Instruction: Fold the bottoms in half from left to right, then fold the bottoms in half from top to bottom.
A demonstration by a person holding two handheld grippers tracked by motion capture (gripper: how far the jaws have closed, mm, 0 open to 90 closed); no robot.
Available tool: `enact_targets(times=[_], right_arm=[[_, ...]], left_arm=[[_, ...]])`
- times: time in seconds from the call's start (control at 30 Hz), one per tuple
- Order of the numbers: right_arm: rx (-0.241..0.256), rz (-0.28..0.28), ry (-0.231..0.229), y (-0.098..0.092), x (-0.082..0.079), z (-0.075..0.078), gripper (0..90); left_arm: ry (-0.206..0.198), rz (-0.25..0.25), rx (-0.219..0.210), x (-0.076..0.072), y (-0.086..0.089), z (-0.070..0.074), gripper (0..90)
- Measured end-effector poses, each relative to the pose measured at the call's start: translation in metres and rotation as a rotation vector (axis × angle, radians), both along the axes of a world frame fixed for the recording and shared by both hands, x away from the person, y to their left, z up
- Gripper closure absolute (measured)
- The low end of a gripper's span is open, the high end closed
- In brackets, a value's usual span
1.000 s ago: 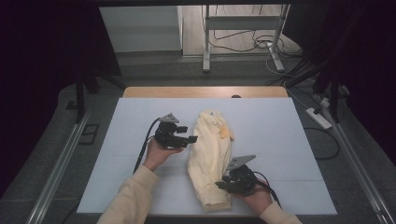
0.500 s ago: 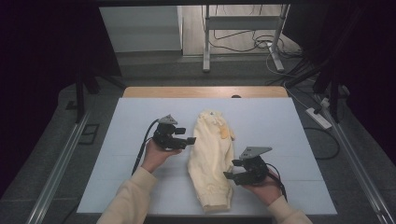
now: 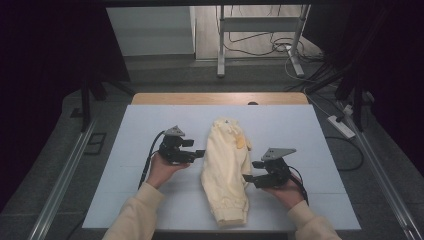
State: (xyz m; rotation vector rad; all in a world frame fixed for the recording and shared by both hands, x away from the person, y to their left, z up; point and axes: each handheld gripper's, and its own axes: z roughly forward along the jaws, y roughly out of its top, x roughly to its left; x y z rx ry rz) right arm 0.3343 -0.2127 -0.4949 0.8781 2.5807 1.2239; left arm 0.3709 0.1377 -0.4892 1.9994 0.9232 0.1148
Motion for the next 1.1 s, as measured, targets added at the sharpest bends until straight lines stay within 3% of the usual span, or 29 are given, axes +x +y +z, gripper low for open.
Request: enact_targets(times=[0.53,1.1], right_arm=[[0.000,-0.033,-0.007,-0.005,0.008,0.002,33.7],[-0.001,-0.052,-0.021,0.003,0.035,0.007,33.8]], left_arm=[[0.008,-0.011,0.009,0.004,-0.005,-0.004,28.3],[0.011,-0.011,0.017,0.017,-0.011,-0.007,28.4]])
